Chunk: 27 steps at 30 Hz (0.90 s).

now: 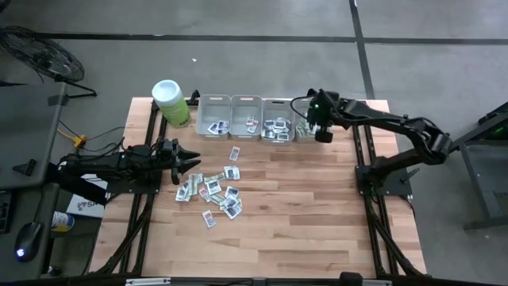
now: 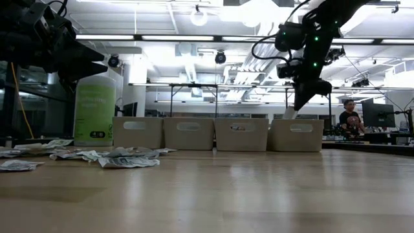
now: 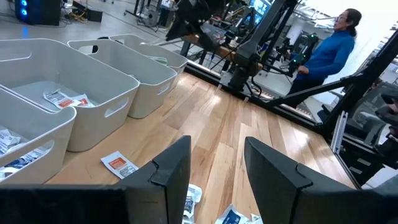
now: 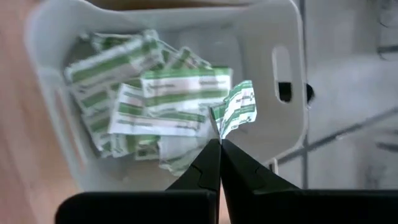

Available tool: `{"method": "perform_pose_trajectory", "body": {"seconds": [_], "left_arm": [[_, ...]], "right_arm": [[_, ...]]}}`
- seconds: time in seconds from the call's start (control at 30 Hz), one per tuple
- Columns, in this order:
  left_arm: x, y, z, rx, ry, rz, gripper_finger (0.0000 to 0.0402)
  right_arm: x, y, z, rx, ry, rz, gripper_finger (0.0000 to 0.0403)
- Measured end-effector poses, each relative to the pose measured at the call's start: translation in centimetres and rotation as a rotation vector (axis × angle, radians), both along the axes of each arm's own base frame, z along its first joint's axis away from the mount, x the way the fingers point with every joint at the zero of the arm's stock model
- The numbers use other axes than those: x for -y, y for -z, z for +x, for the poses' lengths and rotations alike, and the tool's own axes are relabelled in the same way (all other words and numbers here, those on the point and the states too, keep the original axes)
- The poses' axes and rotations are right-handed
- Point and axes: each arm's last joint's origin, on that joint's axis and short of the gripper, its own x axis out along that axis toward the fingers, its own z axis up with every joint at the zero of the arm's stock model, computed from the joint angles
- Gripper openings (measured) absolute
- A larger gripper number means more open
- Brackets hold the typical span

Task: Pick & Place First Aid Supplies
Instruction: Put the bandage into the right gray bin, then put the towelette pack into the middle right gray bin

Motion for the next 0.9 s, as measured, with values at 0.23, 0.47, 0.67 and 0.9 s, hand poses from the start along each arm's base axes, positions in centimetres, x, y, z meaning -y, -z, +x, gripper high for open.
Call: {"method": "perform_pose_trajectory", "body": {"seconds": [0.23, 0.47, 0.67, 0.9], "left_arm": [[0.0, 0.0, 0.0, 0.000, 0.000, 0.000, 0.0150], [0.0, 0.0, 0.0, 0.000, 0.000, 0.000, 0.0150], [0.0, 0.0, 0.0, 0.000, 0.000, 0.000, 0.0150], [0.0, 0.0, 0.0, 0.000, 0.000, 0.000, 0.0150]], "right_arm": [[0.0, 0.0, 0.2, 0.016, -0.063, 0.019, 0.0021], [0.1, -0.1, 0.2, 0.008, -0.042, -0.013, 0.0103], [0.1, -1.0, 0.8, 0.090, 0.051, -0.030, 0.0157], [-1.8, -4.3, 4.1, 0.420, -0.104, 0.153, 0.0165]]}}
